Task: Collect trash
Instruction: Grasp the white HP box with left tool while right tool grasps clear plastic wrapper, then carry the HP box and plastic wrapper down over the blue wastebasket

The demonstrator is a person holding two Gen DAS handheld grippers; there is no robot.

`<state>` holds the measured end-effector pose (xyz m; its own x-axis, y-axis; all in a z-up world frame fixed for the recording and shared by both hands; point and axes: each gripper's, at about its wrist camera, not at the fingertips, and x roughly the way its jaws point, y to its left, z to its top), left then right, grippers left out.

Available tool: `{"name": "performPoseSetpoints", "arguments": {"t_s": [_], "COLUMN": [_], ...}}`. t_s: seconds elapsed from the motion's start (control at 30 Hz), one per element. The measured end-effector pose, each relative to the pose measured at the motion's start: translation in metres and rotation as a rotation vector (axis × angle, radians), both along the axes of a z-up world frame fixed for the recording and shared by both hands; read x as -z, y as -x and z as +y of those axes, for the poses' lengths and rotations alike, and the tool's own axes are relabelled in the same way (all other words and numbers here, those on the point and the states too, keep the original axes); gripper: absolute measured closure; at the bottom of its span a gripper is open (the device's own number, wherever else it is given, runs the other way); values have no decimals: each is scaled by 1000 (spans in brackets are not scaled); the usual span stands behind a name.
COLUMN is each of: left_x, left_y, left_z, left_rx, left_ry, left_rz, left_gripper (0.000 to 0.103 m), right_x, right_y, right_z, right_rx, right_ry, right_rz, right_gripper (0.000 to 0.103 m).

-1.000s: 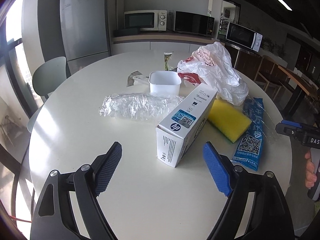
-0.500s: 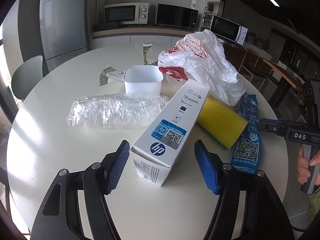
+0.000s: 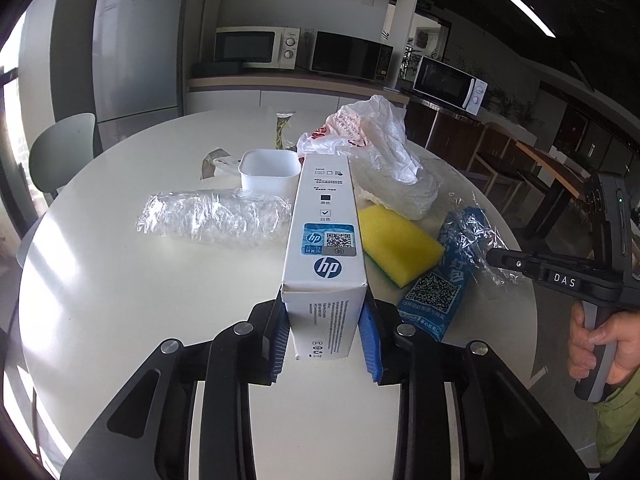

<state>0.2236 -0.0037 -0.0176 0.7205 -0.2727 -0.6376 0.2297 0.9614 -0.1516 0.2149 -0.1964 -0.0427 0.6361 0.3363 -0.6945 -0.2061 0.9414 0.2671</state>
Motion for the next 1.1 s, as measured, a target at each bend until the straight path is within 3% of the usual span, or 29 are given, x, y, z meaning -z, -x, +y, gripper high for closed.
{"name": "performPoseSetpoints", "arguments": {"t_s": [0.7, 0.87, 1.1], "left_x": [-10, -11, -8], "left_y": [100, 122, 147], "left_z": [8, 12, 13], "left_rx": [-113, -104, -107], "left_ry": [21, 48, 24], "left_rz": [-27, -18, -13], "left_gripper": [73, 73, 73], "right_x": [-31, -31, -26], "right_y": [95, 119, 152], "right_z": [4, 1, -20], "right_rx": [-52, -76, -56], "right_ry": [24, 36, 48], "right_rz": [-122, -127, -116], "right_gripper": [102, 102, 102]}}
